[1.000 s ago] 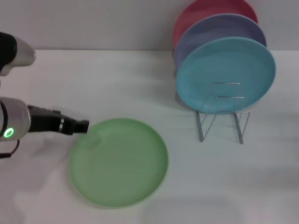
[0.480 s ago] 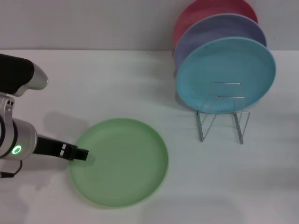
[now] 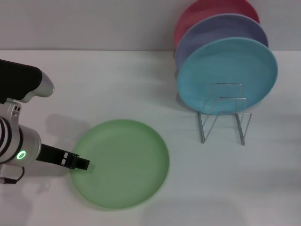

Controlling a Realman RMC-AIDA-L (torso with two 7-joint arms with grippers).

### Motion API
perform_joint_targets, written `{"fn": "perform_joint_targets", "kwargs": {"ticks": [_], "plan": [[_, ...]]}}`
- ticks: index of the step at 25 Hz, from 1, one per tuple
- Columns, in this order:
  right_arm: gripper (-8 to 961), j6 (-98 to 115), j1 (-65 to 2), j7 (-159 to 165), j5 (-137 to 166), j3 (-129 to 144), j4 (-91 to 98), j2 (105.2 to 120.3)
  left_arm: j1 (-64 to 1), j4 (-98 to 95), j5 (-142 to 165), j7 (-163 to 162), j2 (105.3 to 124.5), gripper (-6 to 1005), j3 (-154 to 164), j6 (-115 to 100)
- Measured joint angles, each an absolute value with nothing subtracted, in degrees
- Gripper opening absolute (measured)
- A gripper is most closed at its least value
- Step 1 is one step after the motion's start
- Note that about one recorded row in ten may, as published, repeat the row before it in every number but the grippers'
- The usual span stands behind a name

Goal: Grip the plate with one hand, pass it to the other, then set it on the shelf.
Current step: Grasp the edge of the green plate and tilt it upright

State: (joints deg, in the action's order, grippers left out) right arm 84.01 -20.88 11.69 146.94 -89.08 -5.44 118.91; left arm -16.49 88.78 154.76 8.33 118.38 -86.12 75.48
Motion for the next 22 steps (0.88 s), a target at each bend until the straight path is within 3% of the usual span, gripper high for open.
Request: {"fn": "perform_joint_targets", "kwargs": {"ticks": [9, 14, 22], "plan": [[830, 84.02, -20.6, 11.69, 146.97, -88.95, -5.51, 118.82, -18.81, 86.37, 156.53, 6.69, 118.43, 783, -84.95, 76.7], [829, 84.02, -20.5, 11.69, 147.1, -88.86, -5.54, 118.75, -20.21, 86.46, 159.22, 4.38, 118.43, 667, -82.31, 77.56], [829, 84.02, -20.47, 11.69, 147.21, -88.76, -5.41, 118.66, -20.49, 86.69, 158.71, 4.56, 118.31, 391, -82.68, 78.14]]}}
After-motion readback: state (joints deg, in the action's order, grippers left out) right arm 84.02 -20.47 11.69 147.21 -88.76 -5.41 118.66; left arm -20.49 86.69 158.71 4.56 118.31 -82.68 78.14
